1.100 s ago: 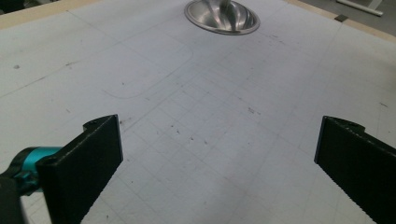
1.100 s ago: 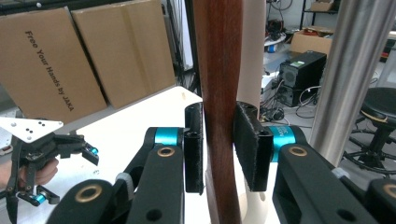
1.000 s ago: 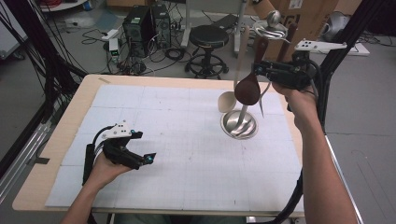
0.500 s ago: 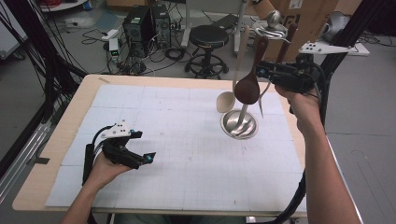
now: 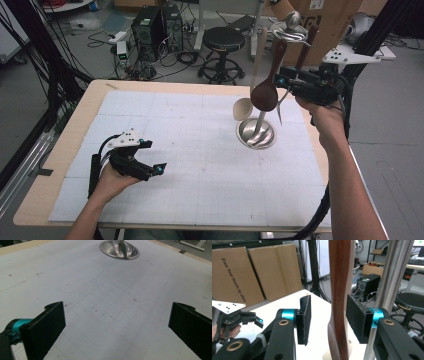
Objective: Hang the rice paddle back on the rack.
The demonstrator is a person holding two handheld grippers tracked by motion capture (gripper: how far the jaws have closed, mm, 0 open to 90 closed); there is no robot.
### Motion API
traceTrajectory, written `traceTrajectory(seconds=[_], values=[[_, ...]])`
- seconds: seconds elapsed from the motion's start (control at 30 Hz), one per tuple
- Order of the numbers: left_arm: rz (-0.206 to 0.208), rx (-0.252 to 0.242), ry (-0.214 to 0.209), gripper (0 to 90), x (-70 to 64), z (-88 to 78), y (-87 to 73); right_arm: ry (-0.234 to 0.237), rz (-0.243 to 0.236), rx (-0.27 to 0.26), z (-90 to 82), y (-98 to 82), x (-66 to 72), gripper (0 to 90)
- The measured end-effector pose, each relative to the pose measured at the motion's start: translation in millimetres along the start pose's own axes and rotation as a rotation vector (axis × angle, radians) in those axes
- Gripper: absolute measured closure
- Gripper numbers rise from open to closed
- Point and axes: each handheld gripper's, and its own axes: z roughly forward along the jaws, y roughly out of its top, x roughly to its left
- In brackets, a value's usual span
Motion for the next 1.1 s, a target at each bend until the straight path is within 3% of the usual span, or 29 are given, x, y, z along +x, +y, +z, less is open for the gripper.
traceTrajectory(seconds=[0.27, 0.77, 0.97, 1.1], values=[[-0.020, -0.006, 0.010, 1.7, 2.7, -4.7, -5.2, 0.004, -0.009, 0.007, 3.9, -3.5, 4.0, 51.2], [-0.019, -0.006, 0.020, 1.7, 4.5, -6.8, -5.4, 0.009, -0.026, 0.004, 8.8, -9.0, 17.1, 47.6], [-0.020, -0.010, 0.020, 1.6, 4.0, -6.7, -5.4, 0.021, -0.045, -0.006, 7.7, -13.3, 23.9, 46.0], [-0.017, -0.006, 0.020, 1.7, 4.1, -6.6, -5.4, 0.042, -0.031, -0.022, 9.2, -20.5, 27.4, 43.2]])
